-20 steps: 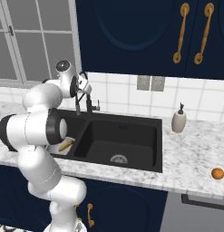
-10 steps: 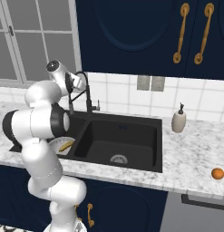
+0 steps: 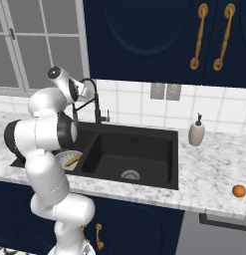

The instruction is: Put the colander in the sink, put the banana, tangerine in the colander, and turn on the sink faucet and pour water over the colander.

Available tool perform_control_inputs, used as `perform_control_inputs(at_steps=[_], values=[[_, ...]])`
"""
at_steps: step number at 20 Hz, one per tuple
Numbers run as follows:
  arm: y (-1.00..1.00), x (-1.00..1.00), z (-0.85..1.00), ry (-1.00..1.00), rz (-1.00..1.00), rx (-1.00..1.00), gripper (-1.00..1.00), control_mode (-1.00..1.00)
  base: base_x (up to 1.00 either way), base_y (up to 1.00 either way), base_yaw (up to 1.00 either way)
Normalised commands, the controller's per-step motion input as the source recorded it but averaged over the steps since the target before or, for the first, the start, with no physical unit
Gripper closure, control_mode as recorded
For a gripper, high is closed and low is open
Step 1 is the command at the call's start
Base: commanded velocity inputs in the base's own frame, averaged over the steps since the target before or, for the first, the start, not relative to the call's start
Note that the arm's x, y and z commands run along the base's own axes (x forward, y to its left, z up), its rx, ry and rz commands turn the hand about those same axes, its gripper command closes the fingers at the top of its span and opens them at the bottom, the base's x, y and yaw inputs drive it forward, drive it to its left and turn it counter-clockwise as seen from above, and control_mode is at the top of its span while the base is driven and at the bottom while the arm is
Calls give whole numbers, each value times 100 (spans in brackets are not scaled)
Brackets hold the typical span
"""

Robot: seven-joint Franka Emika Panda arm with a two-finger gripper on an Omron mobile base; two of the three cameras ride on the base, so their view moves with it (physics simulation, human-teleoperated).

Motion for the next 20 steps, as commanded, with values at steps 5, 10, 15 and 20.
perform_control_inputs(at_steps=[5,10,15,20], values=[[18,62,0,0,-11,-1,-100,-100,0,0,0],[2,11,0,-1,-3,0,-100,-100,0,0,0],[-3,-74,22,-3,-10,1,-100,-100,0,0,0],[-23,-76,20,0,-12,0,-100,-100,0,0,0]])
